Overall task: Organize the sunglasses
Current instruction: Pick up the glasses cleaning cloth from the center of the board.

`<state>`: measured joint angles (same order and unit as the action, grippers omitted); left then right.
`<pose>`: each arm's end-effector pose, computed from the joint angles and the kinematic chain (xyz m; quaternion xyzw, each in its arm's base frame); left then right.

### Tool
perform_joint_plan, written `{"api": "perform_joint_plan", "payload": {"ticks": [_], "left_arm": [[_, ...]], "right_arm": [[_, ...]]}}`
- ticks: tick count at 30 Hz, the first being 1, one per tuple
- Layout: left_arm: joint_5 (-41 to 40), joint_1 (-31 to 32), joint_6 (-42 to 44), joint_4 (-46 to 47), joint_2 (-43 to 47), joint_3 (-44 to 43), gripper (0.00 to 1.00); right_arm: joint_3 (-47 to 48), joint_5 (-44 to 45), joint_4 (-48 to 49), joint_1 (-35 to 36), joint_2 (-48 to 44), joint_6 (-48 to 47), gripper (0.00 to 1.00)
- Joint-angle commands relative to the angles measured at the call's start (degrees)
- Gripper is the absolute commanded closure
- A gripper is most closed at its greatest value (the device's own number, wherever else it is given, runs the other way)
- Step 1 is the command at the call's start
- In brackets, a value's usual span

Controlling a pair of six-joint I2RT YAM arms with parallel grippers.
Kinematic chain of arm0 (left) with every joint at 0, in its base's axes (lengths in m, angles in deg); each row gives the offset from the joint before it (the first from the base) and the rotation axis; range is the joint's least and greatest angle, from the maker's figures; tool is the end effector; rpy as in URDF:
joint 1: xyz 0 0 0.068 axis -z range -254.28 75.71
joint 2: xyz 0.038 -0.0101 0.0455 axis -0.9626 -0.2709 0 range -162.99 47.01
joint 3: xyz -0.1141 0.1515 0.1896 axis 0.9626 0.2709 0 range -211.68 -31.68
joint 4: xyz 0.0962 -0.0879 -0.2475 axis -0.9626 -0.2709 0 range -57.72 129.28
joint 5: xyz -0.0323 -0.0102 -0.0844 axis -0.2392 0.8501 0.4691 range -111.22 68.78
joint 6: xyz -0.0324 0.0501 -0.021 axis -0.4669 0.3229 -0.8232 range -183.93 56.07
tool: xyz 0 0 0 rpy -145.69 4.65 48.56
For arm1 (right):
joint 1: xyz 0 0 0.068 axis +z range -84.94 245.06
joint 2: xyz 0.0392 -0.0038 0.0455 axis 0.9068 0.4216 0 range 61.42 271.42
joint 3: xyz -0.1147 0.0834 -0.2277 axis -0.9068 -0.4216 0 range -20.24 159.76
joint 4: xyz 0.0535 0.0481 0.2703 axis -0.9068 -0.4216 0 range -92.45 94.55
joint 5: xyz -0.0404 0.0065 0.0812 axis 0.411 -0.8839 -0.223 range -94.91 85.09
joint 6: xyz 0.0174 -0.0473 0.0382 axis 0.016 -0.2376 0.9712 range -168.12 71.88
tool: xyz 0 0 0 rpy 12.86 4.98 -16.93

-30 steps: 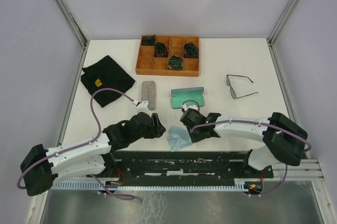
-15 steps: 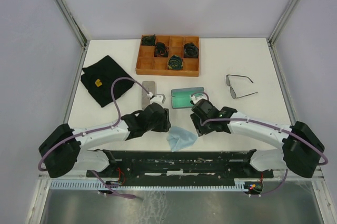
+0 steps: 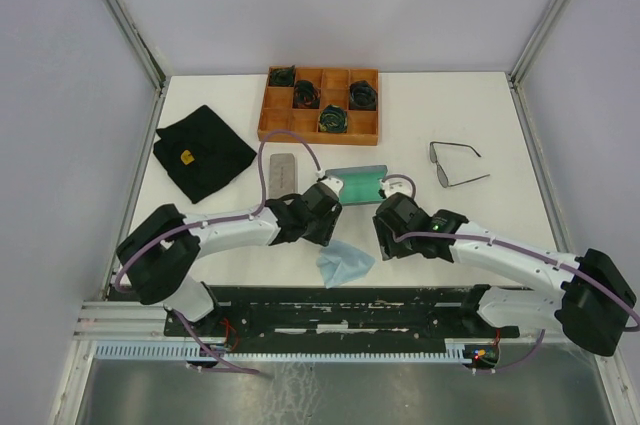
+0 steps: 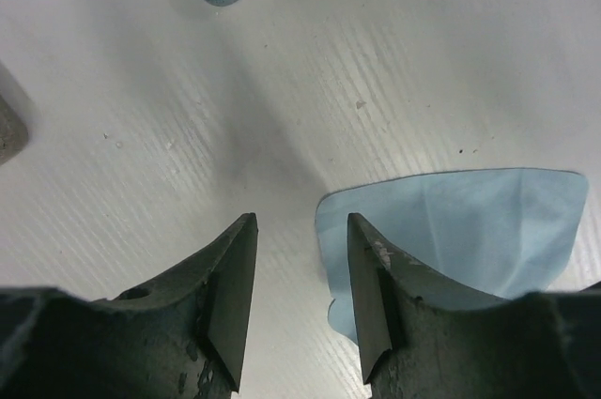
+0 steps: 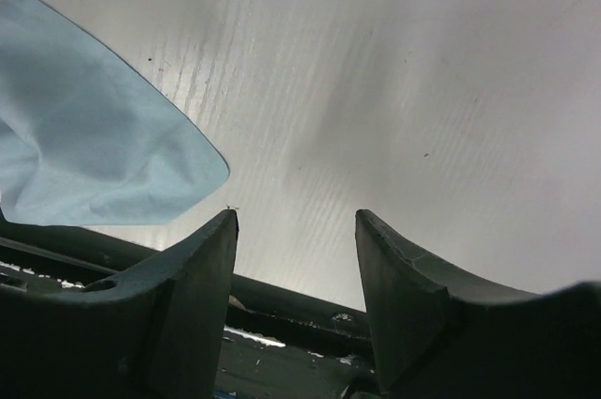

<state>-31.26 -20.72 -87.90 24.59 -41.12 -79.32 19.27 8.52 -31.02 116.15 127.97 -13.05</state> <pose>0.1976 -0.2534 0.1465 0.2175 0.9257 -0.1214 0.2846 0.1566 0.1760 0.1769 -0.1069 0.9594 0.0776 0.2493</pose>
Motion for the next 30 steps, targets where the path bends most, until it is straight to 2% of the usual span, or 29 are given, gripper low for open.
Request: {"api": "perform_joint_plan", "payload": {"ticks": [1, 14, 22, 27, 30], "left_arm": [[1.2, 0.8, 5.2, -1.6, -1.5, -2.5, 0.5], [2.5, 3.1, 6.3, -1.4, -5.5, -4.5, 0.51], [0.8, 5.7, 5.8, -4.8, -7.7, -5.0, 0.54], [0.3, 6.4, 4.3, -5.4, -9.8, -3.7, 0.62], [1.1, 6.4, 3.5, -4.2, -9.8, -2.1, 0.73]], "right_arm": [[-0.4, 1.8, 0.1, -0.2, -1.6, 1.7, 0.38], [-1.9, 1.6, -0.2, -0.3, -2.7, 1.9, 0.37], [-2.0, 1.9, -0.7, -0.4, -3.0, 1.8, 0.36], [-1.7, 1.9, -0.8, -0.5, -3.0, 1.7, 0.36], [-1.5, 2.0, -1.2, -0.5, -3.4, 1.7, 0.36]]}}
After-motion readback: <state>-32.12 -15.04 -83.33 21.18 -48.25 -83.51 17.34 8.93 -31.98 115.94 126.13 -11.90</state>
